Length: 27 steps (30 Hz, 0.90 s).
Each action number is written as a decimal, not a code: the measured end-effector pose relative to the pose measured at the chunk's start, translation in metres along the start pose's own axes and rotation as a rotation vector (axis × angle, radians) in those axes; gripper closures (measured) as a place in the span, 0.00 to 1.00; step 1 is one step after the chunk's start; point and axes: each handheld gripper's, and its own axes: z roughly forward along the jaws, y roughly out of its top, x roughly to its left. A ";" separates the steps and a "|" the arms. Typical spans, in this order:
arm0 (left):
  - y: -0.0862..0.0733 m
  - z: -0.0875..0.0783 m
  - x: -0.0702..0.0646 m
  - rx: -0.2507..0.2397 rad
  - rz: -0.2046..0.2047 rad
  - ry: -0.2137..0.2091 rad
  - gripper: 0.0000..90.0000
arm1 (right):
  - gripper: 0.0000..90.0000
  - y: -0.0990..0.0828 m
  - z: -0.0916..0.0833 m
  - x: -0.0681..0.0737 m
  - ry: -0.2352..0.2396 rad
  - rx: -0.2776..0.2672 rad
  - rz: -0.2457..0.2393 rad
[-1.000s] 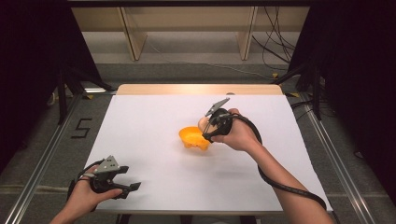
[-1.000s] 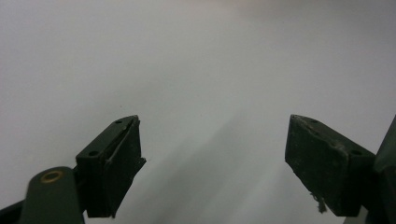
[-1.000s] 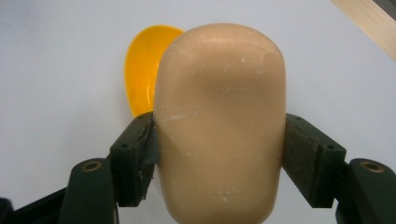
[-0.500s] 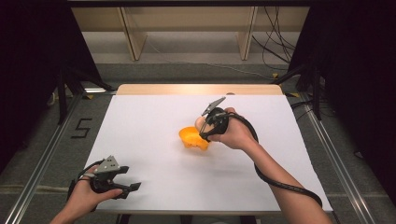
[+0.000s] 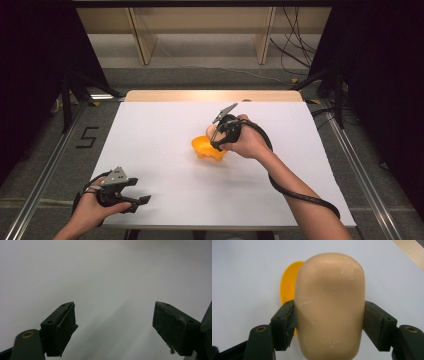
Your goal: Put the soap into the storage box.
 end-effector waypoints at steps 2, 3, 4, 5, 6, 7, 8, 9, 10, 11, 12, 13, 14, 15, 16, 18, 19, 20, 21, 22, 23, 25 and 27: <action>0.000 0.000 0.000 -0.004 -0.001 0.002 0.20 | 0.37 0.001 0.001 -0.001 -0.002 -0.005 -0.019; 0.000 0.000 0.000 -0.005 -0.001 0.002 0.20 | 0.37 0.001 0.002 0.000 0.005 -0.003 -0.013; 0.000 0.000 0.000 0.000 0.000 -0.002 0.20 | 0.37 0.001 0.003 0.000 -0.001 -0.004 -0.021; 0.000 0.000 0.000 -0.004 0.003 0.007 0.20 | 0.37 0.001 0.004 0.000 -0.003 -0.006 -0.034; 0.000 0.000 0.000 -0.005 0.000 0.010 0.20 | 0.37 0.002 0.004 0.001 0.004 -0.002 -0.019; 0.000 0.000 0.000 -0.007 0.003 0.007 0.20 | 0.37 0.002 0.004 0.001 0.003 -0.001 -0.014; 0.000 0.000 0.000 -0.003 0.000 0.007 0.20 | 0.37 0.002 0.004 0.002 0.003 0.002 -0.005; 0.000 0.000 0.000 0.001 0.003 -0.003 0.20 | 0.37 0.002 0.005 0.002 0.002 0.006 -0.006; 0.000 0.000 0.000 -0.004 0.003 0.003 0.20 | 0.37 0.002 0.006 0.003 0.001 0.008 -0.006; 0.000 0.000 0.000 -0.007 0.000 0.003 0.20 | 0.37 0.002 0.006 0.002 0.001 0.009 -0.008; 0.000 -0.001 0.000 -0.007 0.013 0.006 0.20 | 0.37 0.002 0.007 0.002 0.003 0.005 -0.014; 0.000 -0.001 0.001 -0.007 0.020 0.009 0.20 | 0.37 0.001 0.008 0.002 0.001 0.005 -0.016; 0.000 -0.001 0.001 -0.006 0.018 0.010 0.20 | 0.37 0.001 0.009 0.002 0.004 0.007 -0.014; 0.000 0.000 0.000 -0.003 0.003 0.009 0.20 | 0.37 0.001 0.009 0.002 0.007 0.005 -0.017; 0.000 -0.001 0.001 -0.005 0.016 0.010 0.20 | 0.37 0.001 0.010 0.002 0.007 0.013 -0.009; 0.000 -0.001 0.001 -0.007 0.018 0.010 0.20 | 0.37 0.001 0.011 0.002 0.007 0.012 -0.019; 0.000 -0.001 0.001 -0.007 0.018 0.011 0.20 | 0.37 0.001 0.012 0.002 0.008 0.015 -0.017; 0.000 -0.001 0.001 -0.007 0.019 0.010 0.20 | 0.37 0.001 0.012 0.003 0.005 0.016 -0.012; 0.000 -0.001 0.001 -0.007 0.019 0.010 0.20 | 0.37 0.001 0.012 0.002 0.009 0.017 -0.012; 0.000 -0.001 0.001 -0.007 0.019 0.010 0.20 | 0.37 0.001 0.012 0.002 0.013 0.016 -0.019; 0.000 -0.001 0.001 -0.008 0.018 0.011 0.20 | 0.37 0.001 0.014 0.002 0.013 0.011 -0.027; 0.000 -0.001 0.001 -0.007 0.020 0.010 0.20 | 0.37 0.001 0.014 0.003 0.016 0.017 -0.013; 0.000 -0.001 0.001 -0.009 0.019 0.010 0.20 | 0.37 0.001 0.016 0.003 0.019 0.020 -0.013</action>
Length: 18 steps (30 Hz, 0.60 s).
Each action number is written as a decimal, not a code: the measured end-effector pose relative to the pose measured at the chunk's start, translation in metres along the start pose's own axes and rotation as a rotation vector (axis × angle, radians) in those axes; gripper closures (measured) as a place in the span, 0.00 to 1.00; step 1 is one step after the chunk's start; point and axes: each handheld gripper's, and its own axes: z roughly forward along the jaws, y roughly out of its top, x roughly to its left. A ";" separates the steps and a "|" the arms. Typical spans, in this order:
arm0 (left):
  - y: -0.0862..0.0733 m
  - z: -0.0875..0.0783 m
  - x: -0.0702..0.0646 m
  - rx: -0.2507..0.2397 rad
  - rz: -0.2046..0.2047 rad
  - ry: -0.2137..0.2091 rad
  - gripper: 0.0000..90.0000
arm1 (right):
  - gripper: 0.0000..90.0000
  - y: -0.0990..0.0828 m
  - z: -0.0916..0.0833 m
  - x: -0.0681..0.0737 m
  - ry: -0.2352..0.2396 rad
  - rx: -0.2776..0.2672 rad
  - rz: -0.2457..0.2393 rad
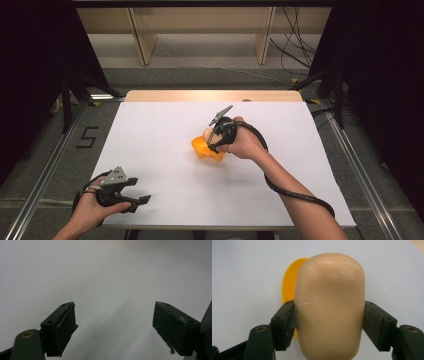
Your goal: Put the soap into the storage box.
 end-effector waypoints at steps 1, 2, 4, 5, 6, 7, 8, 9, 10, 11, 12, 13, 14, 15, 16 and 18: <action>0.000 0.000 0.000 0.000 0.000 0.000 0.20 | 0.37 0.000 0.001 0.000 0.000 -0.003 -0.004; 0.000 0.000 0.000 -0.002 -0.002 -0.003 0.20 | 0.37 0.000 0.001 0.000 0.002 -0.001 0.001; 0.000 0.000 0.000 0.000 0.001 -0.005 0.20 | 0.37 0.000 0.002 0.000 0.000 -0.003 0.008; 0.000 0.000 0.000 0.000 0.002 -0.005 0.20 | 0.37 0.000 0.003 0.000 0.000 -0.003 0.006; 0.000 0.000 0.000 0.000 0.002 -0.005 0.20 | 0.37 0.000 0.003 0.000 0.007 -0.003 -0.002; 0.000 0.000 0.000 0.000 0.003 -0.005 0.20 | 0.37 0.000 0.004 0.001 0.008 0.007 0.015; 0.000 0.000 0.000 0.000 0.002 -0.005 0.20 | 0.37 0.000 0.004 0.000 0.005 0.000 -0.002; 0.000 0.000 0.000 -0.001 0.002 -0.005 0.20 | 0.37 0.000 0.005 0.000 0.005 0.000 -0.005; 0.000 0.000 0.000 -0.001 0.001 -0.005 0.20 | 0.37 0.001 0.005 0.000 0.004 -0.002 -0.002; 0.000 0.000 0.000 0.000 0.002 -0.005 0.20 | 0.37 0.000 0.005 0.001 0.001 0.000 0.007; 0.000 0.000 0.000 0.000 0.002 -0.006 0.20 | 0.37 0.000 0.005 0.001 0.005 0.002 0.015; 0.000 0.000 0.000 0.001 0.002 -0.006 0.20 | 0.37 0.000 0.006 0.001 0.008 0.004 0.005; 0.000 0.000 0.000 0.000 0.002 -0.006 0.20 | 0.37 0.001 0.006 0.000 0.011 0.003 -0.008; 0.000 0.000 0.000 0.000 0.003 -0.006 0.20 | 0.37 0.001 0.006 0.000 0.010 0.004 -0.007; 0.000 0.000 0.000 0.000 0.004 -0.006 0.20 | 0.37 0.001 0.006 0.000 0.012 0.003 -0.007; 0.000 0.000 -0.001 -0.001 -0.013 -0.007 0.20 | 0.37 0.000 0.006 0.000 0.009 0.002 -0.007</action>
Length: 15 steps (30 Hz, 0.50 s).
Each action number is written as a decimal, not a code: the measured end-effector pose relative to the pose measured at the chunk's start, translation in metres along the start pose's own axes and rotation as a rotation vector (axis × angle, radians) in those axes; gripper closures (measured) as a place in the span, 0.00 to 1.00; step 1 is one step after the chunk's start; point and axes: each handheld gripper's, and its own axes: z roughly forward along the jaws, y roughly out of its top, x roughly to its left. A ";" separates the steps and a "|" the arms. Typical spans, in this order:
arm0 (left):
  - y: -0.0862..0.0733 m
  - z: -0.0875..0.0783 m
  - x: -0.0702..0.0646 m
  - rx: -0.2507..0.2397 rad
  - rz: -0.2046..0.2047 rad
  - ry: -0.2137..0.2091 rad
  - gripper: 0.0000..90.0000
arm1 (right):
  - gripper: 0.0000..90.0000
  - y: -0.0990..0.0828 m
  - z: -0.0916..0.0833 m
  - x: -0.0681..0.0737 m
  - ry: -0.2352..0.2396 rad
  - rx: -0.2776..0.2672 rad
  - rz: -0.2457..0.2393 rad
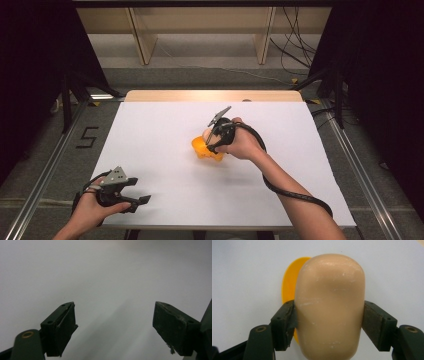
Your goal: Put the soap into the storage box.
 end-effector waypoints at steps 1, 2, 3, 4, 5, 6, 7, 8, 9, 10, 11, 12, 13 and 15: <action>0.000 0.000 0.000 0.000 -0.003 0.000 0.20 | 0.37 0.000 0.000 0.000 -0.003 0.000 0.000; 0.000 0.000 0.000 0.000 -0.005 -0.001 0.20 | 0.37 0.000 0.000 0.000 -0.003 0.001 0.001; 0.000 0.000 0.000 0.001 -0.005 -0.001 0.20 | 0.37 0.000 0.000 0.001 -0.002 0.004 0.008; 0.000 0.000 0.000 0.001 -0.004 -0.001 0.20 | 0.37 0.000 0.001 0.000 -0.004 0.003 0.003; 0.000 0.000 0.000 0.001 -0.005 -0.001 0.20 | 0.37 0.000 0.001 0.000 -0.004 0.004 0.006; 0.000 0.000 0.000 0.003 -0.004 -0.002 0.20 | 0.37 0.000 0.001 0.001 -0.004 0.006 0.011; 0.000 0.000 0.000 0.002 -0.004 -0.001 0.20 | 0.37 0.000 0.001 0.001 0.005 0.011 0.016; 0.000 0.000 0.000 0.002 -0.004 -0.001 0.20 | 0.37 0.000 0.001 0.001 0.005 0.011 0.016; 0.000 0.000 0.000 0.003 -0.003 -0.002 0.20 | 0.37 -0.001 0.001 0.001 0.003 0.012 0.023; 0.000 0.000 0.000 0.002 -0.003 -0.002 0.20 | 0.37 -0.001 0.001 0.001 0.003 0.012 0.026; 0.000 0.001 -0.001 -0.011 -0.019 -0.003 0.20 | 0.37 -0.001 0.002 0.001 0.004 0.011 0.026; 0.000 0.001 -0.001 -0.008 -0.015 -0.004 0.20 | 0.37 -0.001 0.003 0.001 -0.004 0.002 0.012; 0.000 0.001 -0.001 -0.008 -0.015 -0.004 0.20 | 0.37 -0.001 0.003 0.001 -0.003 0.007 0.014; 0.000 0.001 -0.001 -0.008 -0.016 -0.005 0.20 | 0.37 -0.002 0.004 0.001 0.002 0.007 0.013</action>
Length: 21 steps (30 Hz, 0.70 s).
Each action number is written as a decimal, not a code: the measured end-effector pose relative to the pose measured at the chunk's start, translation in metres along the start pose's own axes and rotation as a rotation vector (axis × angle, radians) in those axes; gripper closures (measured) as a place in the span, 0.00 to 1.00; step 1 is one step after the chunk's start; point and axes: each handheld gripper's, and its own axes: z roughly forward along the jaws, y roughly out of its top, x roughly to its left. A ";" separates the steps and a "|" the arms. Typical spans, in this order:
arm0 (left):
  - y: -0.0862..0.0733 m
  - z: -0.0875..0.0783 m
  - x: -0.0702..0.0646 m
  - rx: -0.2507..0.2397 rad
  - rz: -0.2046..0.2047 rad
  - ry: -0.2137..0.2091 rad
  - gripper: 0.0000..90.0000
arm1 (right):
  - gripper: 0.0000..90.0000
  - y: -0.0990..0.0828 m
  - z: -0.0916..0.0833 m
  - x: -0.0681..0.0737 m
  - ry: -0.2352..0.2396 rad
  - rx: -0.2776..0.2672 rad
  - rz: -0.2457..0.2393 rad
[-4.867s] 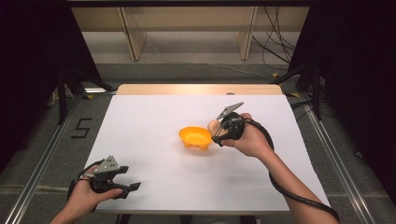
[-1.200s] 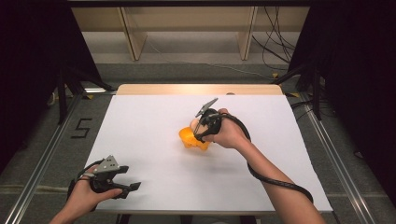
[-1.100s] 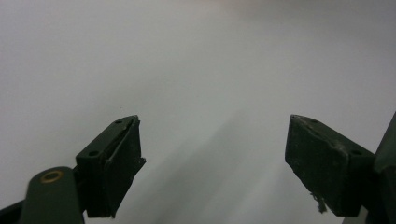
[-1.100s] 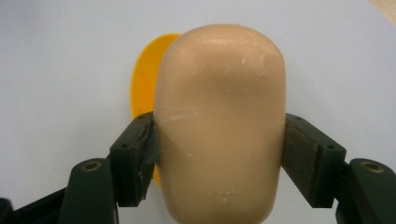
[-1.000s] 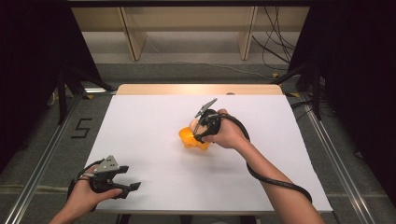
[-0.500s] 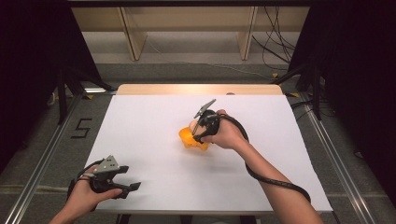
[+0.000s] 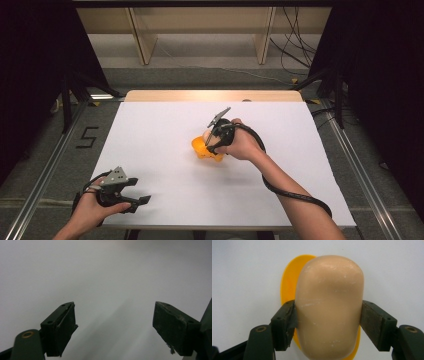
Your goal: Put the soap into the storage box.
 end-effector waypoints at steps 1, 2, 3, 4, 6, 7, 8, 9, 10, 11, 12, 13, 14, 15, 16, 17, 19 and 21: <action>0.000 0.000 0.000 0.000 0.000 0.000 0.20 | 0.37 0.000 0.000 0.000 0.000 -0.001 0.000; 0.000 0.000 0.000 0.000 0.000 0.000 0.20 | 0.37 0.000 0.000 0.000 -0.002 0.001 0.001; 0.000 0.000 0.000 0.000 0.001 0.000 0.20 | 0.37 0.000 0.001 0.000 -0.004 0.003 0.004; 0.000 0.000 0.000 0.001 0.001 -0.001 0.20 | 0.37 -0.001 0.001 0.000 0.001 0.011 0.015; 0.000 0.000 0.001 0.000 0.021 0.001 0.20 | 0.37 -0.001 0.001 0.000 0.001 0.010 0.027; 0.000 0.000 0.001 0.000 0.020 0.001 0.20 | 0.37 -0.001 0.001 0.000 -0.001 0.009 0.029; 0.000 0.000 0.001 0.000 0.020 0.001 0.20 | 0.37 -0.001 0.001 -0.001 -0.002 0.004 0.005; 0.000 0.000 0.001 0.001 0.021 0.000 0.20 | 0.37 -0.001 0.001 -0.001 -0.002 0.007 0.012; 0.000 0.000 0.001 0.001 0.021 0.000 0.20 | 0.36 -0.001 0.001 -0.001 -0.001 0.007 0.006; 0.000 0.001 0.000 -0.005 0.016 -0.002 0.20 | 0.37 -0.002 0.002 -0.001 -0.003 0.005 0.006; 0.000 0.001 0.000 -0.005 0.016 -0.002 0.20 | 0.38 -0.002 0.001 -0.001 0.002 -0.002 0.010; 0.000 0.001 0.000 -0.005 0.015 -0.002 0.20 | 0.37 -0.001 0.000 -0.001 0.004 -0.022 0.017; 0.000 0.001 0.000 -0.007 0.013 -0.004 0.20 | 0.36 0.001 -0.003 0.000 0.004 -0.032 0.046; 0.000 0.001 0.000 -0.006 0.013 -0.002 0.20 | 0.35 0.002 -0.005 -0.001 -0.004 -0.039 0.033; 0.000 0.001 0.000 -0.007 0.014 -0.003 0.20 | 0.34 0.003 -0.006 -0.001 -0.004 -0.044 0.029; 0.000 0.001 0.000 -0.005 0.016 -0.002 0.20 | 0.34 0.004 -0.007 -0.002 -0.006 -0.046 0.021; 0.000 0.000 0.000 -0.002 0.019 0.000 0.20 | 0.34 0.005 -0.010 -0.002 0.000 -0.050 0.015; 0.000 0.001 0.000 -0.005 0.016 -0.002 0.20 | 0.34 0.004 -0.010 -0.001 -0.004 -0.059 0.002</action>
